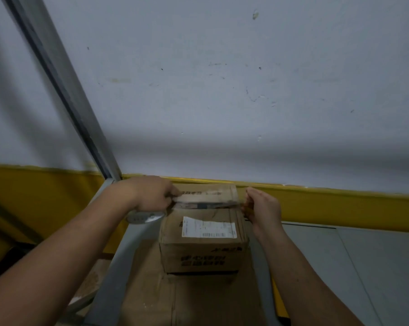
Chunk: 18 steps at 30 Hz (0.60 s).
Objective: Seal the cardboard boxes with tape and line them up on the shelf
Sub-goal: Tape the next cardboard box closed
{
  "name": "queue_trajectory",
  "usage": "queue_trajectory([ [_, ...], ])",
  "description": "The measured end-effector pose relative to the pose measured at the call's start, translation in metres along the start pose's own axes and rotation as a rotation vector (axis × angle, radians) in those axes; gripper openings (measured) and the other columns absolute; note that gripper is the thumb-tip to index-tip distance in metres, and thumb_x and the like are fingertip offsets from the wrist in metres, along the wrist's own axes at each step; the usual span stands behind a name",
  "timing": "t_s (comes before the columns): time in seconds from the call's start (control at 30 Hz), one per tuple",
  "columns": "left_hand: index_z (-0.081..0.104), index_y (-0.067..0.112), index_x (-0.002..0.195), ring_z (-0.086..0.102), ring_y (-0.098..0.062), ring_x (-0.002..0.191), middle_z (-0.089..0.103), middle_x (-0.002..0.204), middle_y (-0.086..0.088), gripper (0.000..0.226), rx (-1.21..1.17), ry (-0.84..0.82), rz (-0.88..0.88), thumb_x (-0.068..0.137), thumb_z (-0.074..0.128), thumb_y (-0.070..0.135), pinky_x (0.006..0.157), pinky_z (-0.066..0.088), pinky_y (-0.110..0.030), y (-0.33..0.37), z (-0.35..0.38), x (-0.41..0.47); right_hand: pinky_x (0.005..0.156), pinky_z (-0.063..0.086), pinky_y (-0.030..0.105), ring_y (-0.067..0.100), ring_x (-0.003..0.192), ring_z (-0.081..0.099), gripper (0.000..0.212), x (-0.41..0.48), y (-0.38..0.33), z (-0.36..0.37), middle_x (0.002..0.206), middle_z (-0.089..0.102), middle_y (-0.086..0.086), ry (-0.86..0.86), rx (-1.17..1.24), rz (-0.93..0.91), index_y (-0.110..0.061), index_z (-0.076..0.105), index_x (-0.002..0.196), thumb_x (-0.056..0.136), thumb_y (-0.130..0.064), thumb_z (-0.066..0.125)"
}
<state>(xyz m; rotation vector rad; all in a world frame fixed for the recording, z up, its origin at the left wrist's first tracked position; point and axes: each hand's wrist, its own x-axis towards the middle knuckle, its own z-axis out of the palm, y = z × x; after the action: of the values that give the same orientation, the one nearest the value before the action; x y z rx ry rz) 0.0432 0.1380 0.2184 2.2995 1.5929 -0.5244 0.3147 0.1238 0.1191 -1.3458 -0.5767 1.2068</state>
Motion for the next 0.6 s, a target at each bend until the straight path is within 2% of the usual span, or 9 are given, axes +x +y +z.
queue_trajectory([
  [0.07,0.055,0.039,0.151,0.057,-0.016,0.130,0.054,0.155,0.012,0.046,0.019,-0.088,-0.002,0.107,0.045,0.031,0.111,0.045,-0.038,0.000,-0.003,0.003,0.066,0.055,0.037,0.019,0.063,0.059,0.016,0.001,0.002,-0.002,0.064,0.060,0.003,0.004,0.007,0.021,-0.008,0.070,0.083,0.098,-0.012,0.067],
  [0.13,0.060,0.038,0.146,0.056,-0.018,0.132,0.051,0.158,0.010,0.043,0.030,-0.147,-0.003,0.106,0.044,0.035,0.114,0.043,-0.041,-0.001,-0.005,0.008,0.069,0.058,0.036,0.019,0.066,0.062,0.011,0.001,0.004,-0.005,0.070,0.062,0.005,-0.002,0.022,0.042,-0.004,0.071,0.092,0.098,-0.013,0.068],
  [0.23,0.069,0.036,0.132,0.062,-0.017,0.116,0.062,0.145,0.004,0.039,0.025,-0.181,-0.023,0.101,0.047,0.041,0.107,0.049,-0.045,-0.005,-0.010,0.014,0.064,0.059,0.032,0.020,0.073,0.065,0.011,0.002,0.006,-0.011,0.078,0.063,0.010,-0.019,0.011,0.055,0.000,0.071,0.096,0.097,-0.011,0.068],
  [0.37,0.073,0.028,0.126,0.063,-0.013,0.096,0.070,0.117,0.003,0.031,-0.019,-0.209,-0.010,0.106,0.050,0.036,0.087,0.051,-0.034,-0.004,-0.015,0.014,0.062,0.057,0.031,0.023,0.076,0.066,0.012,0.005,0.013,-0.017,0.079,0.067,0.012,-0.056,-0.015,0.097,-0.001,0.073,0.087,0.095,-0.011,0.072],
  [0.43,0.075,0.030,0.122,0.064,-0.014,0.100,0.072,0.114,0.007,0.029,-0.091,-0.205,0.003,0.107,0.052,0.039,0.088,0.050,-0.035,-0.008,-0.014,0.016,0.062,0.057,0.031,0.022,0.073,0.069,0.012,0.007,0.015,-0.018,0.078,0.070,0.012,-0.066,-0.012,0.120,-0.001,0.074,0.088,0.094,-0.011,0.073],
  [0.53,0.075,0.034,0.124,0.062,-0.010,0.108,0.070,0.120,0.016,0.027,-0.168,-0.208,0.017,0.108,0.056,0.041,0.102,0.047,-0.037,-0.014,-0.011,0.020,0.062,0.058,0.031,0.019,0.069,0.071,0.010,0.008,0.017,-0.019,0.075,0.072,0.009,-0.079,0.008,0.133,-0.001,0.074,0.091,0.094,-0.010,0.073],
  [0.6,0.076,0.035,0.124,0.060,-0.005,0.104,0.069,0.115,0.020,0.025,-0.189,-0.215,0.031,0.108,0.057,0.038,0.100,0.046,-0.035,-0.016,-0.010,0.023,0.062,0.058,0.031,0.020,0.071,0.073,0.010,0.008,0.019,-0.019,0.077,0.074,0.009,-0.085,0.007,0.142,-0.001,0.074,0.096,0.094,-0.011,0.073],
])
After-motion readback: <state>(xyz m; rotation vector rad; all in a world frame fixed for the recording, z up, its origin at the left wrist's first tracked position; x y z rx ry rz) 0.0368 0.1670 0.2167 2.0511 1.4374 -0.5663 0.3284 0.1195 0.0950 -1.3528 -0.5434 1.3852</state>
